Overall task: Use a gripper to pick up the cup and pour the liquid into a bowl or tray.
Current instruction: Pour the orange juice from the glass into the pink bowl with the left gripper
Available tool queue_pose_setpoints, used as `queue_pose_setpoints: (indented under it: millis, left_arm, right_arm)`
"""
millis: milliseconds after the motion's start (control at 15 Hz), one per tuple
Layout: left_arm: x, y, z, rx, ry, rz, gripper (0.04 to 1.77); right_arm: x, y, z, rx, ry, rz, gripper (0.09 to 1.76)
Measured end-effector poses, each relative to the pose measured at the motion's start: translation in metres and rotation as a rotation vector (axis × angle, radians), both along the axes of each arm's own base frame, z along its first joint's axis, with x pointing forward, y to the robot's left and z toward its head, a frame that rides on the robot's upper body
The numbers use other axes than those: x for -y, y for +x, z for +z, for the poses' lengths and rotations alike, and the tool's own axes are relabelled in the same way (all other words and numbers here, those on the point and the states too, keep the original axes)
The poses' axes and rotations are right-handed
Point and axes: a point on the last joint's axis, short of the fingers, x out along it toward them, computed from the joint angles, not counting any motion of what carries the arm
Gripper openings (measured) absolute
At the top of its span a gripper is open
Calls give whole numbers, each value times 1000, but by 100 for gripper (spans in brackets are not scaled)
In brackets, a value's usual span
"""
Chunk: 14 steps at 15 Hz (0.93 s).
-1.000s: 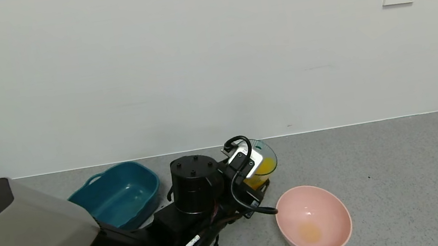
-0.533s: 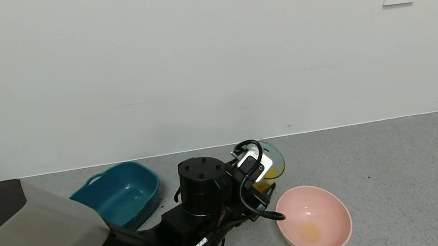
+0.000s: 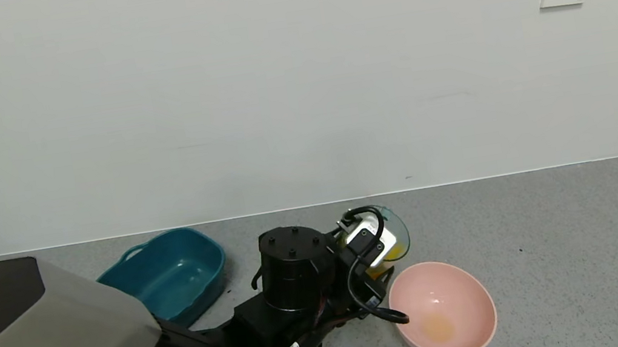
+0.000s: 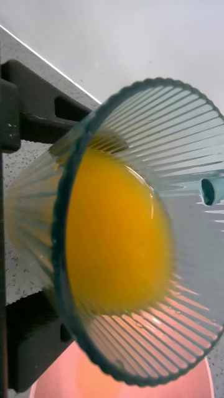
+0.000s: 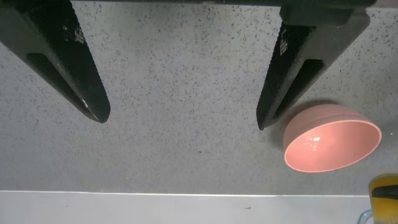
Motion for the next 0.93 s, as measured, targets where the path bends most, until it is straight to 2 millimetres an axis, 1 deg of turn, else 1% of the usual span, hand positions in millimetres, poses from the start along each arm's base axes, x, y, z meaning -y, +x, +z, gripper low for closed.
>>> queue_pose_setpoints:
  millis: [933]
  left_arm:
    - [12,-7,-12,26,97,-41,131]
  right_arm:
    - [0,0,0,0,0,0,171]
